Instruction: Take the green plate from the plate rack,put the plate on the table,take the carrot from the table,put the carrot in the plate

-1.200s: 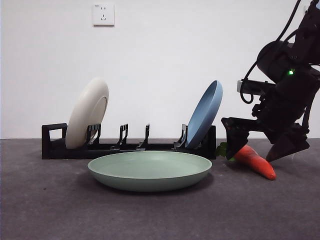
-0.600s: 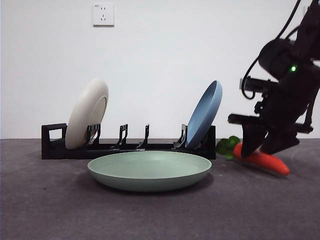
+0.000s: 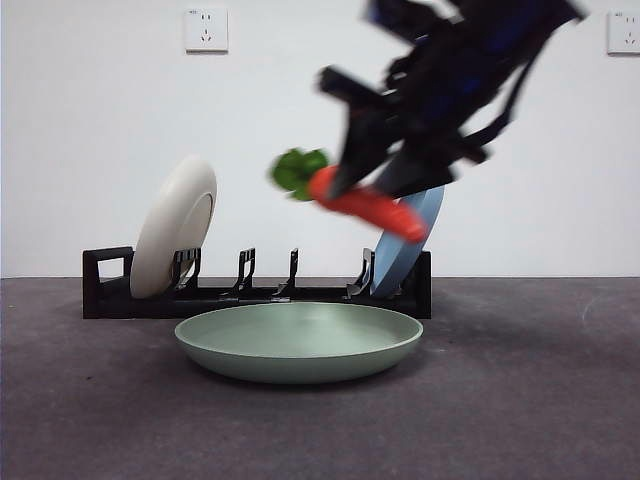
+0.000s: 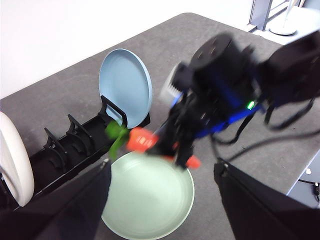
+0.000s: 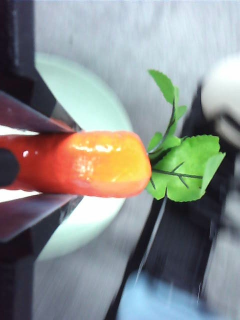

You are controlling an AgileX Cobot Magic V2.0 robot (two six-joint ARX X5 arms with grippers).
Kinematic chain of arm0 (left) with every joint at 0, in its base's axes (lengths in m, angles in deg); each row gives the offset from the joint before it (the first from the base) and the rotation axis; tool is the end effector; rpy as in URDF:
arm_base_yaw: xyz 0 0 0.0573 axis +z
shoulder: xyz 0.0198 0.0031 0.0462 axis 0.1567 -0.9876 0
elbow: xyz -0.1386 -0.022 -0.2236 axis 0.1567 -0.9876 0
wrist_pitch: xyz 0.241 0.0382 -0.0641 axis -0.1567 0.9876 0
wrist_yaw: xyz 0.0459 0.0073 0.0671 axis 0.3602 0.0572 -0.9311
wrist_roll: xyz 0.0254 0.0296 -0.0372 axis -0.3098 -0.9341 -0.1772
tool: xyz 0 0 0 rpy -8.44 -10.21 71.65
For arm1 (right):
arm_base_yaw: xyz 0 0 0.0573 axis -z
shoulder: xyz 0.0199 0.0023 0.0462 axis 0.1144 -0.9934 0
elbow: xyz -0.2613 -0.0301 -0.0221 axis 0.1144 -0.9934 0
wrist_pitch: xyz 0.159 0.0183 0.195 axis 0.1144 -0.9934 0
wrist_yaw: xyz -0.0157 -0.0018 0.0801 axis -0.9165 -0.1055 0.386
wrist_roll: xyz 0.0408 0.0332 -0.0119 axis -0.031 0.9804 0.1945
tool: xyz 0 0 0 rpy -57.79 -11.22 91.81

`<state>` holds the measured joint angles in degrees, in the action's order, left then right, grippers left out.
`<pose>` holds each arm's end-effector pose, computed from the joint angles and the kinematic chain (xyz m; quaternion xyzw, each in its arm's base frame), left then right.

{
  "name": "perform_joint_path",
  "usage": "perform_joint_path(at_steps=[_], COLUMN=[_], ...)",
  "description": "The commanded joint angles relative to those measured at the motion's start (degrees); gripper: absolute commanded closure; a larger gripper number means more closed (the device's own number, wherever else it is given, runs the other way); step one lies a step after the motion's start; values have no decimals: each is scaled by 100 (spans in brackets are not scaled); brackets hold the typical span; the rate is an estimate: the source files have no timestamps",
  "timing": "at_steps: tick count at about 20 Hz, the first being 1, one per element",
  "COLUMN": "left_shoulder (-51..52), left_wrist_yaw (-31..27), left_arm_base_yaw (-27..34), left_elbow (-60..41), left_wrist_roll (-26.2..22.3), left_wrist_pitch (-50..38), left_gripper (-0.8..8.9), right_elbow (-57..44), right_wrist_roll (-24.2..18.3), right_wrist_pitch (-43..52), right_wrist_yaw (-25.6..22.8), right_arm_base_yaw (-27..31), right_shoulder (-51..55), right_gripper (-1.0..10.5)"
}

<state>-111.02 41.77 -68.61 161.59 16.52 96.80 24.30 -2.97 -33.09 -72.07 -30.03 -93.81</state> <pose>0.0852 -0.1268 0.4226 0.0878 0.1838 -0.3282 0.9224 0.2656 0.2009 0.2299 -0.0335 0.3101 0.3283 0.8916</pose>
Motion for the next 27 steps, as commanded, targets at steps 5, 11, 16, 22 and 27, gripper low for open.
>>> perform_joint_path(at_steps=[5,11,16,22,27], left_shoulder=[2,2,2,2,2], left_wrist_yaw=[-20,-20,-24,-22,-4], left_arm_base_yaw=[-13,-13,-13,-13,-13], left_elbow=[-7,-7,-7,-7,-7], left_wrist_roll=[-7,-7,-4,-7,-7], left_wrist_pitch=[225,334,422,509,1069], left_gripper=[467,468,468,467,468], right_elbow=[-11,-4,9,17,17], right_wrist_roll=[267,267,404,400,328], right_wrist_pitch=[1128,1207,1191,125,-2848], right_wrist_yaw=[-33,0,26,26,636], right_arm_base_yaw=[-323,-323,-323,-323,-328], right_shoulder=[-1512,-1895,-1781,-295,1720], right_gripper=[959,944,409,407,411])
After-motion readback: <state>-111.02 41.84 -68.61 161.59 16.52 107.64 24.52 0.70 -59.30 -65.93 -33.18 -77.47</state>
